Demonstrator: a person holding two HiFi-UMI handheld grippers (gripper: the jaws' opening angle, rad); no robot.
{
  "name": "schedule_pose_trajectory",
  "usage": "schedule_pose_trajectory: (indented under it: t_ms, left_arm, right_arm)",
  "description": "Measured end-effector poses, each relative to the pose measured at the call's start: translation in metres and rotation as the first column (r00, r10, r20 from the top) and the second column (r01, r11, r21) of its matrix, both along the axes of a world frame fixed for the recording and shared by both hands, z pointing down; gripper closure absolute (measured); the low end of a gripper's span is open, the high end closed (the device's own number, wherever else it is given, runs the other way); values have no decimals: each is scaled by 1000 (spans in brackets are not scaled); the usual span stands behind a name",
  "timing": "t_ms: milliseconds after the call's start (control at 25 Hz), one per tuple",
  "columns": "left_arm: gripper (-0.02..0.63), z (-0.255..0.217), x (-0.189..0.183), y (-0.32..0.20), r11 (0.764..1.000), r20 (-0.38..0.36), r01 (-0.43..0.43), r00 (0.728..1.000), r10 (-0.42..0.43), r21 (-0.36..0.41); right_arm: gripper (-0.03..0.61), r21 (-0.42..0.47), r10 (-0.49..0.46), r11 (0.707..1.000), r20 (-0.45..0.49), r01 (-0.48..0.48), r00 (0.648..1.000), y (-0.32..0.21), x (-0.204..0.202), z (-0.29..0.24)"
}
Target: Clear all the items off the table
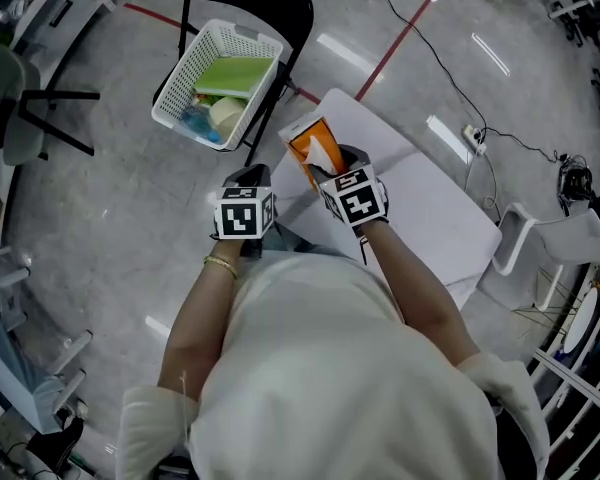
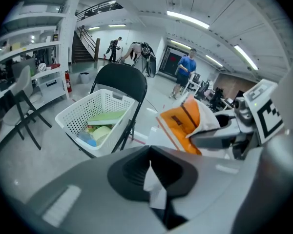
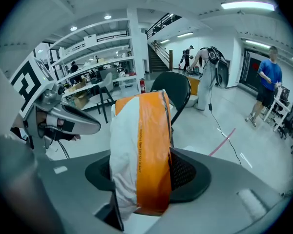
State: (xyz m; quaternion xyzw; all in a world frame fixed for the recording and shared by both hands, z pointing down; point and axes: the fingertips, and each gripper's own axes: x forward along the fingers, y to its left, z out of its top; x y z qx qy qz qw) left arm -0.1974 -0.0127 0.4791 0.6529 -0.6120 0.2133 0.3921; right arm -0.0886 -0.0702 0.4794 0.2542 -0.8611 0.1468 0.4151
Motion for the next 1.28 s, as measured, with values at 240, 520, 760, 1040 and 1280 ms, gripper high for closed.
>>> schedule_pose_trajectory:
  t_ms: [240,520,760,1040,1280]
  left_arm:
    - [604,-3,-62,-17,999,-11,41,999,-41,4]
    - [604,-3,-130,-32,997,-15,80,997,-80,-2]
    - [604,3,-173,-39,995,-21,97,995,-97,-21]
    - [604,8,-210,-49,995,-22,92,995,-92,-38]
    - [604,18,-234,-55,993,-32,107,993,-109,-57]
  right_arm:
    - [319,7,-55,998,-14,55,998,-19,-67,-3]
    - [319,2,-105,994,-21,105,994,-39,-142,-3]
    - [318,-11,-136,991,-21,136,991,-49,-194,4]
    - [318,-43,-147,988,-37,146,988,-59,-236,19]
    - [318,-77,-175,982,-66,170,982,-65,-263,40]
